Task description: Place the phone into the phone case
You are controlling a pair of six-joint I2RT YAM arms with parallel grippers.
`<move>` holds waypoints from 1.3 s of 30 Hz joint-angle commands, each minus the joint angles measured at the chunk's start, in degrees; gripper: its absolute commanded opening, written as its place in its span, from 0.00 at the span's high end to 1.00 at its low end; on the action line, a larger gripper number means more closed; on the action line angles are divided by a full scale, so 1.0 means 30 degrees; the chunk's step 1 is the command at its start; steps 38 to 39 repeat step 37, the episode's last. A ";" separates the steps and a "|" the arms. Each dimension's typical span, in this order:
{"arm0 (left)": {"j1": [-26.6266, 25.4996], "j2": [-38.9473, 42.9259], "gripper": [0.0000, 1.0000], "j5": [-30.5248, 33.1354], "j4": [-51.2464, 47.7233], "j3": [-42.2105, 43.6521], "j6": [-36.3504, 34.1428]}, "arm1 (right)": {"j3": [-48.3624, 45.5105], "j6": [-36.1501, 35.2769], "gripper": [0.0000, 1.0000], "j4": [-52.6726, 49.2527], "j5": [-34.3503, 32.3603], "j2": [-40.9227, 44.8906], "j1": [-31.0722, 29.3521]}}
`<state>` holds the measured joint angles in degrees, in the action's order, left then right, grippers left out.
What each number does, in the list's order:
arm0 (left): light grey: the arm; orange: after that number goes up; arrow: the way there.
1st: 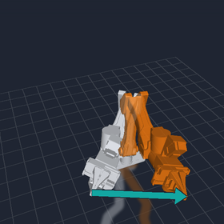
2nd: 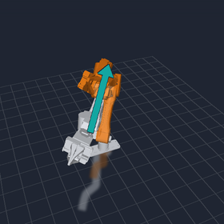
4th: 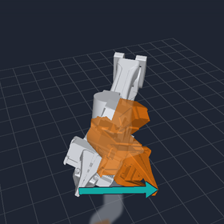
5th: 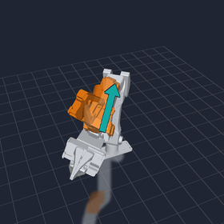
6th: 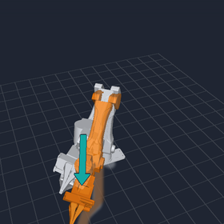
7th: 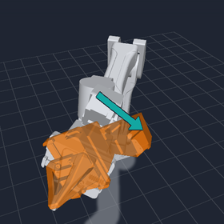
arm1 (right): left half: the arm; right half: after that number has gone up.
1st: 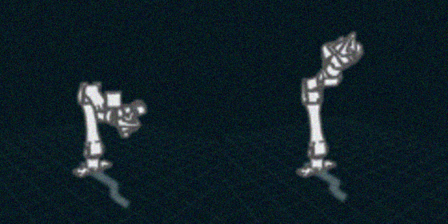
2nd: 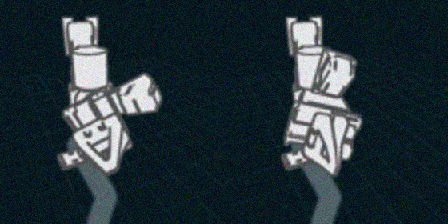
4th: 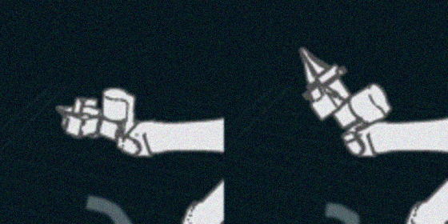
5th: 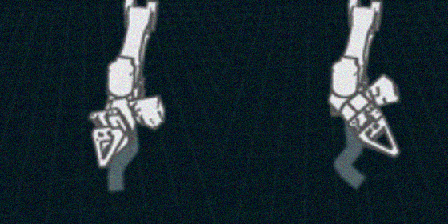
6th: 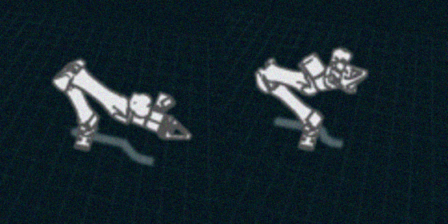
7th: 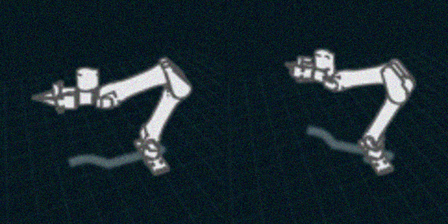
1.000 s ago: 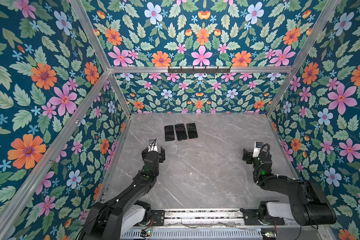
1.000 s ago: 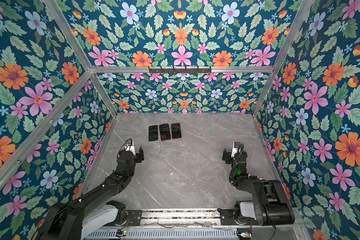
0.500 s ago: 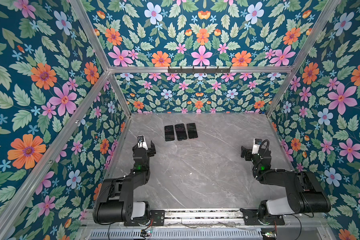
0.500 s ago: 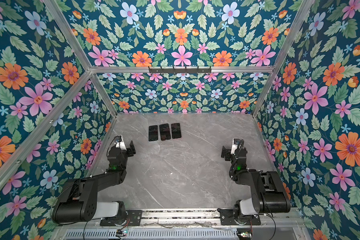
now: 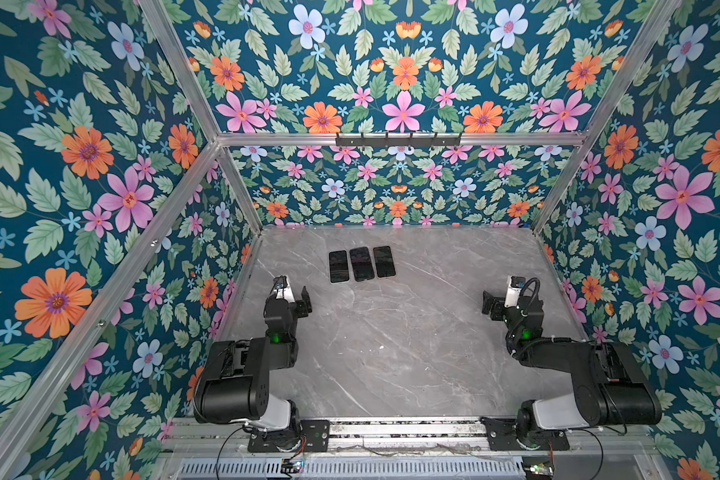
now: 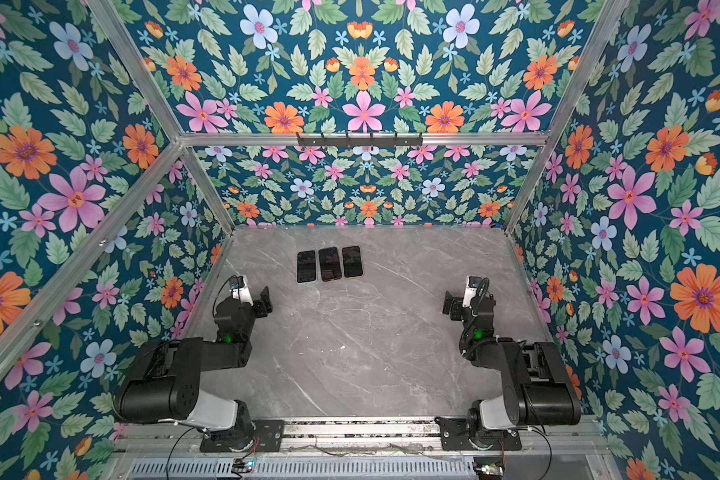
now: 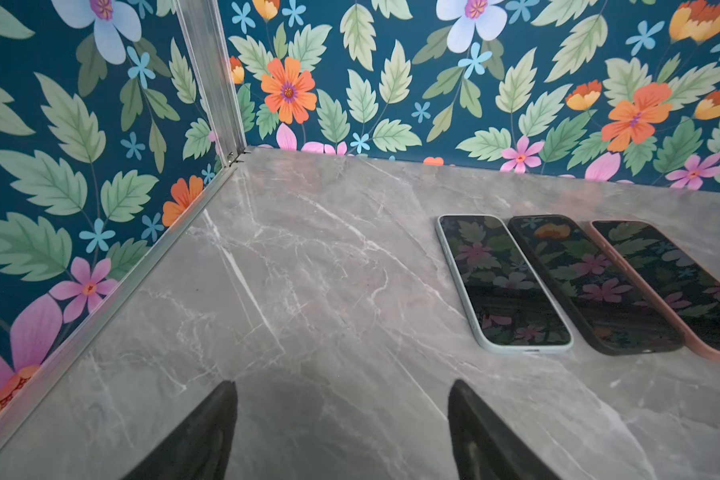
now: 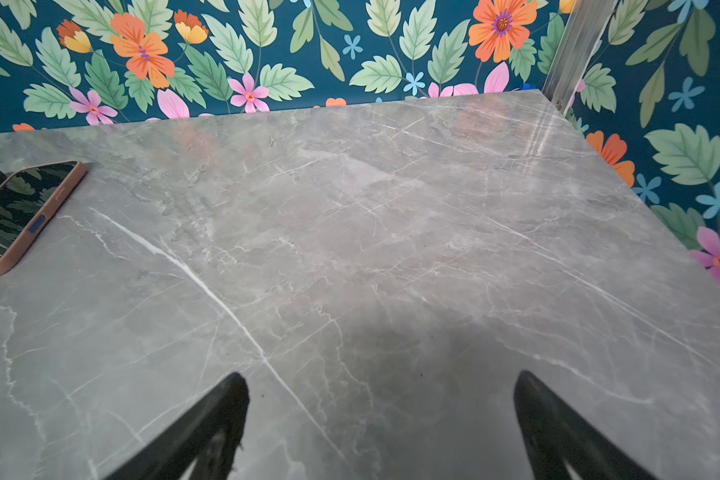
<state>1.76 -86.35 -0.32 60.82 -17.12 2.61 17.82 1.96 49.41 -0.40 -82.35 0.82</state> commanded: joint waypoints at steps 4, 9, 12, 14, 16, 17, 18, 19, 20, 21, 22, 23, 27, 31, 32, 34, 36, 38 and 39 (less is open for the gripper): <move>-0.0015 -0.1845 0.06 -0.0063 0.2930 0.0253 -0.0337 | 0.0075 0.0056 0.01 0.0190 0.0046 -0.0003 -0.0006; -0.0147 -0.2161 0.00 0.0047 0.3375 0.0043 -0.0534 | 0.0127 0.0089 0.01 0.0139 0.0128 -0.0035 0.0045; -0.0147 -0.2141 0.00 0.0106 0.3146 -0.0056 -0.0548 | 0.0175 0.0162 0.01 0.0003 0.0479 -0.0049 0.0223; -0.0147 -0.2153 0.01 0.0106 0.3151 -0.0019 -0.0547 | 0.0187 0.0190 0.01 -0.0028 0.0585 -0.0032 0.0282; -0.0147 -0.2163 0.00 0.0076 0.3172 -0.0010 -0.0547 | 0.0226 0.0198 0.01 -0.0091 0.0662 -0.0040 0.0313; -0.0147 -0.2175 0.01 0.0062 0.3173 -0.0031 -0.0546 | 0.0236 0.0196 0.01 -0.0107 0.0661 -0.0047 0.0313; -0.0132 -0.2179 0.01 0.0076 0.3165 -0.0012 -0.0548 | 0.0238 0.0193 0.01 -0.0092 0.0662 -0.0039 0.0314; -0.0147 -0.2171 0.01 0.0048 0.3165 -0.0032 -0.0547 | 0.0266 0.0194 0.01 -0.0100 0.0688 -0.0032 0.0313; -0.0147 -0.2156 0.01 0.0047 0.3165 -0.0032 -0.0546 | 0.0250 0.0205 0.01 -0.0108 0.0708 -0.0035 0.0344; -0.0147 -0.2178 0.01 0.0032 0.3165 -0.0034 -0.0541 | 0.0248 0.0225 0.01 -0.0122 0.0771 -0.0047 0.0386; -0.0147 -0.2159 0.01 0.0018 0.3165 -0.0024 -0.0546 | 0.0275 0.0230 0.01 -0.0163 0.0835 -0.0036 0.0419; -0.0147 -0.2160 0.01 0.0025 0.3151 -0.0011 -0.0548 | 0.0288 0.0243 0.01 -0.0173 0.0867 -0.0041 0.0430; -0.0147 -0.2159 0.01 0.0075 0.3194 -0.0030 -0.0556 | 0.0472 0.0155 0.01 -0.0439 0.0896 -0.0090 0.0426; -0.0147 -0.2142 0.00 0.0047 0.3315 0.0067 -0.0577 | 0.0502 0.0195 0.01 -0.0468 0.1102 -0.0120 0.0426; -0.0147 -0.2134 0.00 0.0051 0.3334 0.0054 -0.0566 | 0.0510 0.0191 0.01 -0.0472 0.1102 -0.0128 0.0455; -0.0147 -0.2102 0.00 0.0047 0.3367 0.0109 -0.0575 | 0.0446 0.0329 0.01 -0.0403 0.1471 -0.0098 0.0639; -0.0146 -0.2068 0.00 0.0018 0.3488 0.0183 -0.0578 | 0.0291 0.0360 0.01 -0.0227 0.1570 -0.0034 0.0743; -0.0147 -0.2075 0.00 0.0018 0.3516 0.0176 -0.0577 | 0.0233 0.0358 0.01 -0.0100 0.1570 -0.0005 0.0751; -0.0147 -0.2075 0.00 0.0018 0.3516 0.0176 -0.0577 | 0.0233 0.0358 0.01 -0.0100 0.1570 -0.0005 0.0751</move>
